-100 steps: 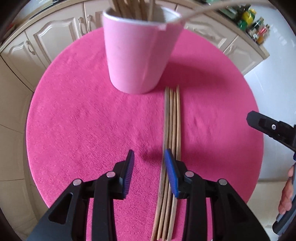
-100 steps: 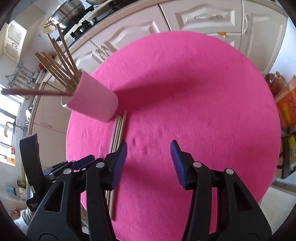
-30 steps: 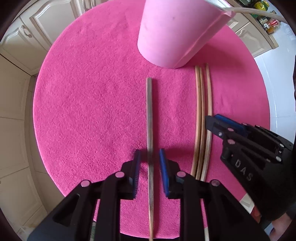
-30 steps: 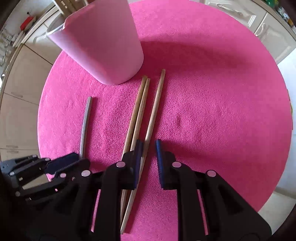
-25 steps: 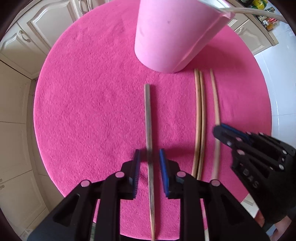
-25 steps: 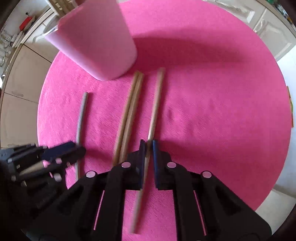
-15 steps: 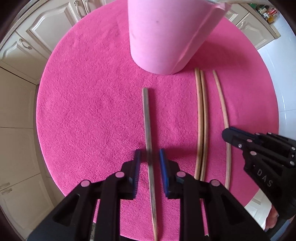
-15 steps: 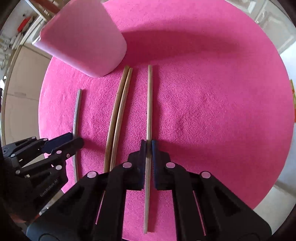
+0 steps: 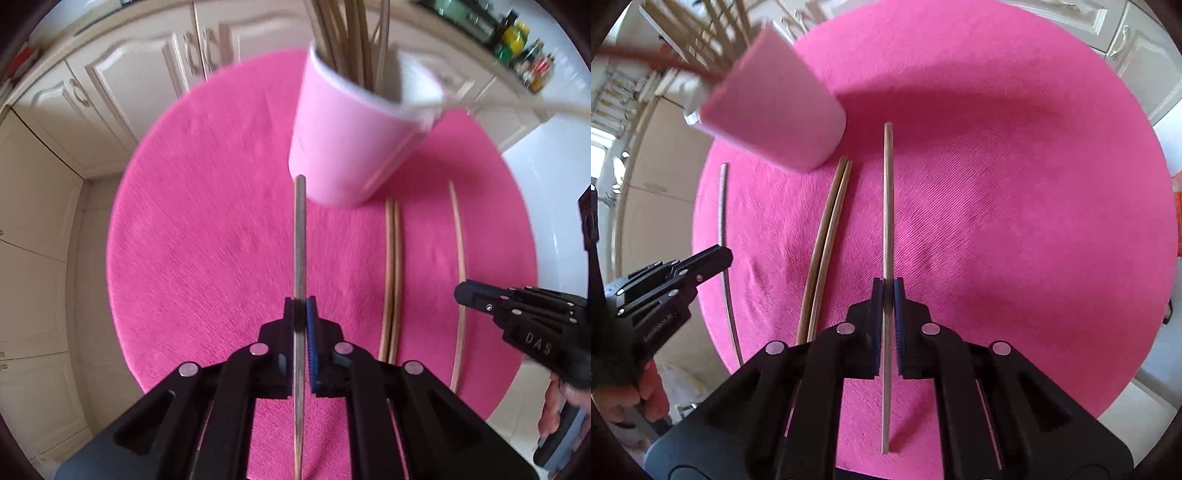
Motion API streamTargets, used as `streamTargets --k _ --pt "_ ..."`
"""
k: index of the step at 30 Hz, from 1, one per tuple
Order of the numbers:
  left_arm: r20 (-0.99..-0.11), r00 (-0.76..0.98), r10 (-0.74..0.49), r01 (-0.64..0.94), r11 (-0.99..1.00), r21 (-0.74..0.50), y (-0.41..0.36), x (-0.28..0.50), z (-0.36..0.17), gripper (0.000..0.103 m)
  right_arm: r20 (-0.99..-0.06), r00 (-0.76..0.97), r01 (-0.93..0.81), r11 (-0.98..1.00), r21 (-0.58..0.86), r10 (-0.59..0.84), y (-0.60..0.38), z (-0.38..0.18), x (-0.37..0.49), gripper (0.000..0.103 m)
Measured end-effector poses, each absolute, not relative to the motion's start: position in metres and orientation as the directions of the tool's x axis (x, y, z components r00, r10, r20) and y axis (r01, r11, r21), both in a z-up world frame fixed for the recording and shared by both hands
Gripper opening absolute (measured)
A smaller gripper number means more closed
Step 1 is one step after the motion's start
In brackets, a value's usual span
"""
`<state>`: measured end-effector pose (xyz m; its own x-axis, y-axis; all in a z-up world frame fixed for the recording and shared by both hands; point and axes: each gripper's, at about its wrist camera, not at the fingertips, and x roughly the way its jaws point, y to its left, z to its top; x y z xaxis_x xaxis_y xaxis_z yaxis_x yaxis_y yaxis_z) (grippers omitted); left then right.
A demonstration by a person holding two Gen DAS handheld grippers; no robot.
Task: Organize utensils
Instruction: 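Lift both held chopsticks upright above the pink cup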
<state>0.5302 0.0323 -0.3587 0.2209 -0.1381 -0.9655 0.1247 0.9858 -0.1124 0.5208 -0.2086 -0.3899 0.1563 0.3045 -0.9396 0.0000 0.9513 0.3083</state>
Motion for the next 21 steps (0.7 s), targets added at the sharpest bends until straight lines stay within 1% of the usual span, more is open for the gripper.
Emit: streamTargets --k 5,11,12,17,21 --pt "-0.923 0.351 -0.158 0.091 0.987 -0.135 0.038 0.526 -0.322 0.006 -0.906 0.239 -0.013 0.935 0.356 0.348 -0.229 -0.360 0.518 0.006" --pt "-0.865 0.474 -0.166 0.082 0.986 -0.145 0.036 0.513 -0.298 0.006 -0.863 0.336 -0.109 0.926 0.362 0.377 -0.244 -0.320 0.521 0.006" --pt "-0.857 0.486 -0.170 0.080 0.985 -0.151 0.041 0.523 -0.296 0.006 -0.858 0.344 -0.121 0.924 0.362 0.381 -0.246 -0.314 0.522 0.006" --pt "-0.829 0.523 -0.198 0.089 0.980 -0.178 0.040 0.522 -0.274 0.006 -0.833 0.383 -0.152 0.917 0.369 0.399 -0.250 -0.298 0.531 0.006" --pt "-0.783 0.579 -0.227 0.097 0.973 -0.210 0.043 0.525 -0.249 0.006 -0.812 0.417 -0.180 0.913 0.367 0.409 -0.251 -0.281 0.537 0.006"
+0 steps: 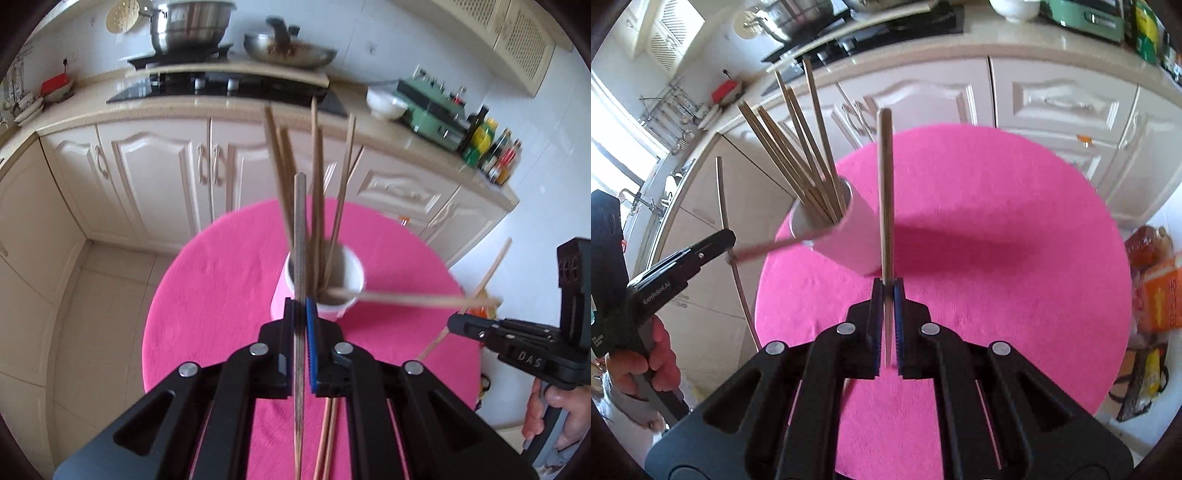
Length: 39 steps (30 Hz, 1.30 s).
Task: Organize utensils
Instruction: 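Lift both held chopsticks upright above the pink cup, then lower both chopsticks into the pink cup and open both tools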
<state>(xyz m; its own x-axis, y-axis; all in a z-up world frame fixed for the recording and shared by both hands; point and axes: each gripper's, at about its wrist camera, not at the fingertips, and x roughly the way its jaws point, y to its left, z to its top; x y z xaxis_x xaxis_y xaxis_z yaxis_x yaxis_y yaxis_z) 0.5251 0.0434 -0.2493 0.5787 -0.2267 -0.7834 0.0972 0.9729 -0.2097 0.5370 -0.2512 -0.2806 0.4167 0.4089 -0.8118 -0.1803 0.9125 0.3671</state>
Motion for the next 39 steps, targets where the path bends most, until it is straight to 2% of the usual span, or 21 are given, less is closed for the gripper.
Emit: streamTargets --k 9,17,26,33,39 --pt "-0.644 0.715 -0.274 0.128 0.956 -0.265 0.044 0.537 -0.193 0.006 -0.749 0.510 -0.252 0.906 0.340 0.423 -0.246 -0.232 0.551 0.006" --pt "-0.499 0.819 -0.284 0.180 0.952 -0.247 0.031 0.558 -0.161 0.006 -0.694 0.582 -0.312 0.905 0.291 0.424 -0.237 -0.186 0.571 0.006" --pt "-0.457 0.855 -0.246 0.167 0.964 -0.206 0.022 0.586 -0.175 0.006 -0.659 0.603 -0.348 0.891 0.291 0.450 -0.225 -0.164 0.585 0.006" --pt "-0.452 0.864 -0.223 0.161 0.972 -0.171 0.017 0.600 -0.206 0.006 -0.696 0.568 -0.341 0.895 0.288 0.440 -0.212 -0.189 0.594 0.006" --pt "-0.492 0.842 -0.219 0.175 0.975 -0.136 0.015 0.603 -0.227 0.006 -0.725 0.544 -0.330 0.902 0.279 0.423 -0.206 -0.211 0.597 0.006"
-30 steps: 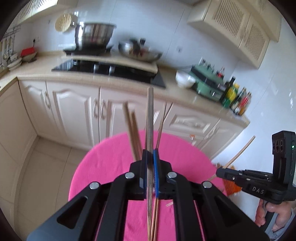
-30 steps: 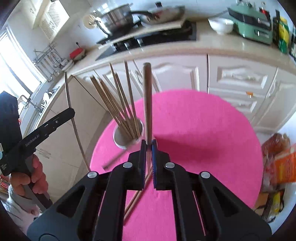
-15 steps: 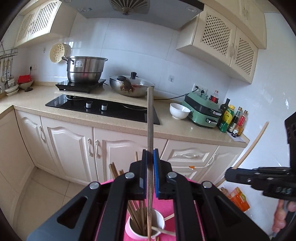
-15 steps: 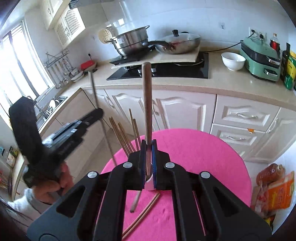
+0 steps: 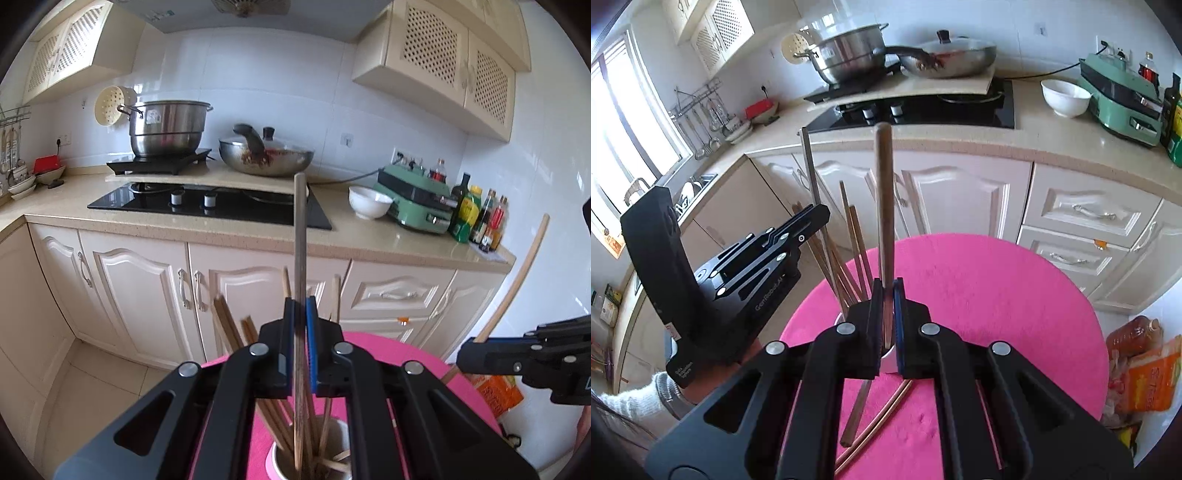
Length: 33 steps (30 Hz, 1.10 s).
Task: Organize utensils
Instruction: 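Lower both chopsticks into the pink cup and open both tools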
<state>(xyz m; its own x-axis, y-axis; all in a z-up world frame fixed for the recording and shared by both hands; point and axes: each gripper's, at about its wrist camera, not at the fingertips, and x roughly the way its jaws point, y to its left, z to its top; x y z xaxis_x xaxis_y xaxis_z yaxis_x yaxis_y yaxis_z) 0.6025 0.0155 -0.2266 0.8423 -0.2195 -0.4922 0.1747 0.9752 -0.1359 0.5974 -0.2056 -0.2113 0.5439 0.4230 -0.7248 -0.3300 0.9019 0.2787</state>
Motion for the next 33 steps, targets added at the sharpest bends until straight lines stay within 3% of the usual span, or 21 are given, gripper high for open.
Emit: streamTargets --k 11,14,33 --pt "-0.594 0.772 -0.224 0.200 0.974 -0.107 0.012 0.602 -0.251 0.007 -0.765 0.485 -0.308 0.902 0.302 0.422 -0.200 -0.239 0.605 0.006" --pt "-0.617 0.753 -0.227 0.193 0.974 -0.122 0.015 0.599 -0.253 0.023 -0.772 0.474 -0.306 0.901 0.308 0.425 -0.197 -0.244 0.606 0.006" --pt "-0.660 0.736 -0.154 0.141 0.987 -0.073 0.025 0.557 -0.246 0.029 -0.800 0.433 -0.288 0.905 0.314 0.416 -0.187 -0.264 0.605 0.006"
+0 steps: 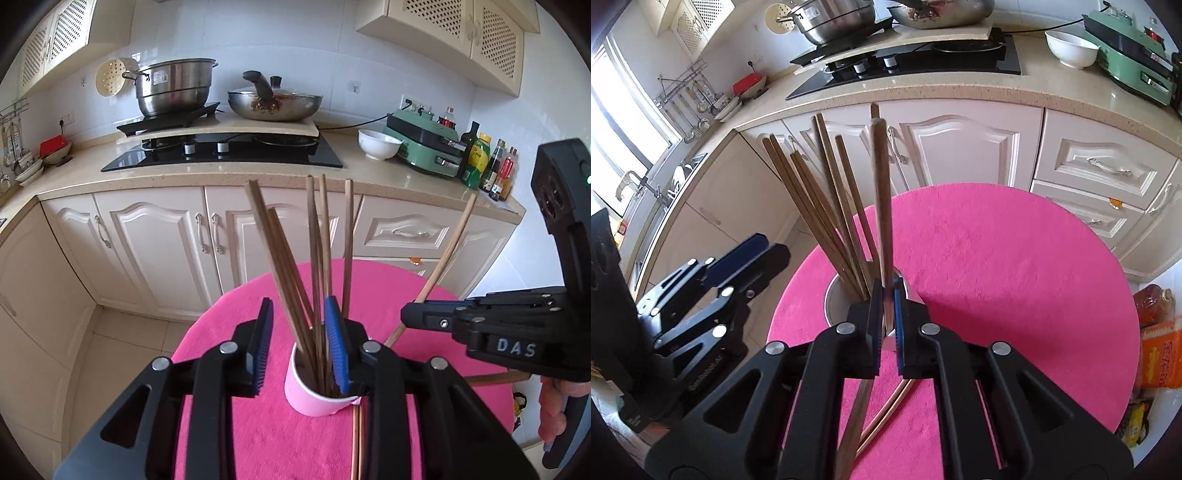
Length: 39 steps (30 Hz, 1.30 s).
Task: Organize utensils
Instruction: 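Lower both chopsticks into the pink cup and open both tools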
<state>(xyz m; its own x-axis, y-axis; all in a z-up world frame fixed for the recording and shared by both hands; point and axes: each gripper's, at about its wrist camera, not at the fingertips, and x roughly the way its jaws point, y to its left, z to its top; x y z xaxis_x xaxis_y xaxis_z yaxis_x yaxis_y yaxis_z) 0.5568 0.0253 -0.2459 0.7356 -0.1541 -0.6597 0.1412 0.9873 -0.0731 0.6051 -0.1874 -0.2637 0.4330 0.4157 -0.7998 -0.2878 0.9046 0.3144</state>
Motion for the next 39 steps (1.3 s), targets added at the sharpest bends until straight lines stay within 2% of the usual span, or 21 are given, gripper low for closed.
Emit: streamTargets --k 10,22,24,26,39 --pt "-0.674 0.726 -0.134 0.127 0.990 -0.059 0.024 0.546 -0.240 0.030 -0.797 0.429 -0.260 0.904 0.340 0.424 -0.191 -0.267 0.598 0.007" --pt "-0.685 0.717 -0.130 0.136 0.990 -0.046 0.020 0.529 -0.236 0.032 -0.737 0.470 -0.229 0.873 0.430 0.486 -0.212 -0.238 0.582 0.009" --pt "-0.687 0.714 -0.133 0.139 0.989 -0.047 0.019 0.527 -0.235 0.032 -0.726 0.477 -0.225 0.867 0.444 0.495 -0.217 -0.233 0.580 0.013" --pt "-0.690 0.711 -0.135 0.144 0.989 -0.046 0.018 0.525 -0.235 0.033 -0.720 0.485 -0.225 0.866 0.446 0.496 -0.220 -0.231 0.578 0.024" --pt "-0.716 0.686 -0.129 0.137 0.989 -0.046 0.017 0.519 -0.242 0.033 -0.719 0.500 -0.224 0.874 0.431 0.482 -0.222 -0.233 0.568 0.024"
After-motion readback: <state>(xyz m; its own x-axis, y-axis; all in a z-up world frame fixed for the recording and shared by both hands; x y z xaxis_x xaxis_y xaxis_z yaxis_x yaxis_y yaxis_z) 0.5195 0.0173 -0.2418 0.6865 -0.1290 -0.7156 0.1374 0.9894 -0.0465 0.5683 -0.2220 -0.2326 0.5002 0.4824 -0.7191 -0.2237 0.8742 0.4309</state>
